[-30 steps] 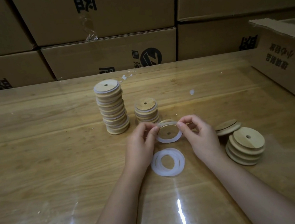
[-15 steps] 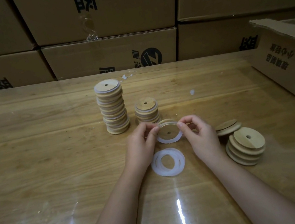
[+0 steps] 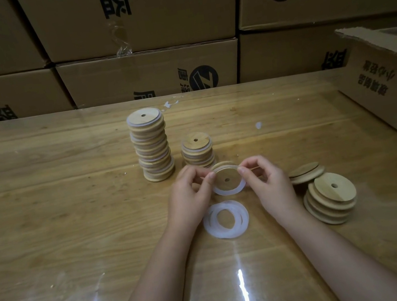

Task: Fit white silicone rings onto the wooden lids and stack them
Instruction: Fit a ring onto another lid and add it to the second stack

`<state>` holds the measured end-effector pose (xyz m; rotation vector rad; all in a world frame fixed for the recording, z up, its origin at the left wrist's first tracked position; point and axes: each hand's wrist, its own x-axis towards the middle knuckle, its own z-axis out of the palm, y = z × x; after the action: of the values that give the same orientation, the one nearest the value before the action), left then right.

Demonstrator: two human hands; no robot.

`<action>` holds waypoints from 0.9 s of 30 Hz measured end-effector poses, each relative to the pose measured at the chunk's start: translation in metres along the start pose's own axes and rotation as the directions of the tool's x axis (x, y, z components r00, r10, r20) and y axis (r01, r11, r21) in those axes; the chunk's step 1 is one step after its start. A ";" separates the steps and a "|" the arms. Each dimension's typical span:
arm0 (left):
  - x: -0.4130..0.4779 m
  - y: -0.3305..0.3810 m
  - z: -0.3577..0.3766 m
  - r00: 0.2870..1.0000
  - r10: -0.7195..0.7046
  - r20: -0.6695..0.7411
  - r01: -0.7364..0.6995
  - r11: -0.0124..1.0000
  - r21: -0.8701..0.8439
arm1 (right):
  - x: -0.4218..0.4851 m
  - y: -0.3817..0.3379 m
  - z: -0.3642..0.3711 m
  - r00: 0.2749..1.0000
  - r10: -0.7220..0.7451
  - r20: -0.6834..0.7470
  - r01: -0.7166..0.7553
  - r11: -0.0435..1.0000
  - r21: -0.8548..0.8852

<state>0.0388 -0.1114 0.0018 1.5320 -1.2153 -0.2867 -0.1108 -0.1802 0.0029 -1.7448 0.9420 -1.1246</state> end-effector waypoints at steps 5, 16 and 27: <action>-0.001 0.002 0.000 0.999 0.035 -0.011 -0.035 0.999 0.003 | -0.002 0.000 0.000 0.999 -0.027 0.038 0.027 1.000 0.006; 0.001 0.004 -0.001 0.992 0.121 0.037 -0.122 0.992 0.024 | -0.002 -0.002 0.000 0.995 -0.044 0.092 0.040 0.998 0.043; 0.003 0.002 -0.002 0.998 0.052 0.027 -0.050 0.998 -0.044 | -0.001 0.002 0.003 0.997 0.059 0.057 -0.063 0.995 0.073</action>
<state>0.0409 -0.1120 0.0053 1.4617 -1.2610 -0.3003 -0.1085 -0.1791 0.0000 -1.6673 0.9025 -1.0543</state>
